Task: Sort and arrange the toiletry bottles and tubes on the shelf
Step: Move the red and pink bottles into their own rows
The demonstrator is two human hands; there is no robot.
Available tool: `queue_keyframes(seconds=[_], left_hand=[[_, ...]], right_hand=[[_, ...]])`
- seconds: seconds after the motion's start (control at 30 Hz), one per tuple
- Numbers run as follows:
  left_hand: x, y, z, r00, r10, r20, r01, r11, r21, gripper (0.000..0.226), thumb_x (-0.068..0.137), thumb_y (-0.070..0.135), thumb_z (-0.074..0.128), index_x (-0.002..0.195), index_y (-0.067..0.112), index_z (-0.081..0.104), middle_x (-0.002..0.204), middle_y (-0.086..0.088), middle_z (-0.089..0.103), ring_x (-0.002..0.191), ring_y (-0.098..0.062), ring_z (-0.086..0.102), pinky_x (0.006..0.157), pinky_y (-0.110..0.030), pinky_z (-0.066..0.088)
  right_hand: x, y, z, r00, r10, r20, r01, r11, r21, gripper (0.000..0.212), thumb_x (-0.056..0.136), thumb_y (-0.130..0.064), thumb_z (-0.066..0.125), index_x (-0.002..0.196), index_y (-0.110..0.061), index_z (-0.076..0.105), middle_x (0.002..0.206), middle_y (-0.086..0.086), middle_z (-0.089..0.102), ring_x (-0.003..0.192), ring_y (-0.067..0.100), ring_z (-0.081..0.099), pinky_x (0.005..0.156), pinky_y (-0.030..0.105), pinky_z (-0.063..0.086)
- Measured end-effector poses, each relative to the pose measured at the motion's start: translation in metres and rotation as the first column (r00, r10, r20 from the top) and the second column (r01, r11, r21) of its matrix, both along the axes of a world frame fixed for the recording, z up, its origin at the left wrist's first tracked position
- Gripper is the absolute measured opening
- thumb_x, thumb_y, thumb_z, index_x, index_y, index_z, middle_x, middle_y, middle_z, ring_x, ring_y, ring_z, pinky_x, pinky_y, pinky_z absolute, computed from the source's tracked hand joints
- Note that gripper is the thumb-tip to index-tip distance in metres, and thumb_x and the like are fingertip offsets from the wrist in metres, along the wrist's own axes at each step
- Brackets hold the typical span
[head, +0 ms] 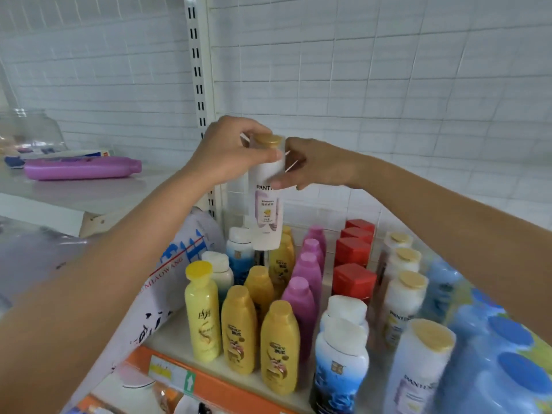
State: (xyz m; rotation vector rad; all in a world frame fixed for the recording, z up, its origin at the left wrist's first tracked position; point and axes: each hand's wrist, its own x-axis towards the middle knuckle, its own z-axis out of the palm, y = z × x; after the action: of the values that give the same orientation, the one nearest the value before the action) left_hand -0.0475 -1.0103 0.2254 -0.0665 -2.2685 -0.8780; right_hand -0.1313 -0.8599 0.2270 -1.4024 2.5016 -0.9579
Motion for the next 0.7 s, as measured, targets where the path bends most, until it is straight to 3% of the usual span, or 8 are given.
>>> queue_keyframes(seconds=[0.1,0.2,0.3,0.37,0.53,0.7], left_hand=[[-0.001,0.034,0.002,0.995,-0.099,-0.011,0.099,0.994,0.045,0.037,0.071,0.029,0.079,0.105,0.019,0.069,0.1,0.003,0.069,0.095,-0.016,0.065,0.089,-0.039,0.053],[-0.001,0.061,-0.002,0.984,-0.177,-0.032,0.179,0.981,0.073,0.033,0.074,0.031,0.076,0.103,0.019,0.067,0.094,0.006,0.065,0.091,-0.019,0.065,0.083,-0.044,0.056],[0.0,0.082,-0.012,0.976,-0.22,-0.01,0.219,0.968,0.121,0.037,0.078,0.035,0.071,0.108,0.017,0.061,0.091,0.007,0.062,0.088,-0.018,0.066,0.079,-0.041,0.057],[-0.002,0.093,-0.025,0.969,-0.239,0.064,0.231,0.966,0.114,0.036,0.078,0.039,0.069,0.106,0.018,0.061,0.091,0.007,0.063,0.088,-0.016,0.065,0.081,-0.038,0.056],[-0.018,0.132,-0.056,0.9,-0.245,0.362,0.318,0.935,-0.158,0.021,0.079,0.032,0.07,0.097,0.022,0.066,0.096,0.005,0.068,0.095,-0.011,0.064,0.087,-0.025,0.049],[-0.032,0.17,-0.081,0.837,-0.236,0.494,0.405,0.874,-0.269,0.032,0.08,0.028,0.07,0.109,0.018,0.063,0.11,0.001,0.066,0.095,-0.01,0.062,0.079,-0.015,0.046]], right_hand=[[0.008,0.033,0.001,0.998,-0.058,-0.023,0.056,0.995,-0.085,0.053,0.076,-0.032,0.073,0.123,-0.019,0.052,0.113,0.003,0.063,0.102,0.015,0.061,0.081,0.032,0.057],[0.015,0.067,0.0,0.991,-0.126,-0.044,0.118,0.981,-0.153,0.046,0.076,-0.026,0.073,0.116,-0.013,0.056,0.107,0.006,0.066,0.097,0.017,0.064,0.079,0.037,0.058],[0.021,0.102,0.002,0.982,-0.185,-0.035,0.173,0.959,-0.222,0.043,0.076,-0.024,0.073,0.115,-0.015,0.056,0.106,0.006,0.066,0.093,0.015,0.065,0.074,0.033,0.059],[0.024,0.128,0.006,0.975,-0.223,-0.019,0.21,0.939,-0.271,0.032,0.077,-0.022,0.073,0.104,-0.023,0.056,0.105,0.007,0.065,0.09,0.015,0.065,0.072,0.032,0.059],[0.027,0.183,0.01,0.939,-0.344,-0.016,0.315,0.877,-0.362,0.032,0.076,-0.02,0.074,0.094,-0.021,0.047,0.116,0.007,0.058,0.091,0.021,0.066,0.068,0.037,0.06],[0.031,0.23,0.013,0.907,-0.42,-0.034,0.368,0.829,-0.421,0.05,0.076,-0.014,0.074,0.111,-0.018,0.039,0.121,0.006,0.051,0.091,0.029,0.065,0.07,0.048,0.058]])
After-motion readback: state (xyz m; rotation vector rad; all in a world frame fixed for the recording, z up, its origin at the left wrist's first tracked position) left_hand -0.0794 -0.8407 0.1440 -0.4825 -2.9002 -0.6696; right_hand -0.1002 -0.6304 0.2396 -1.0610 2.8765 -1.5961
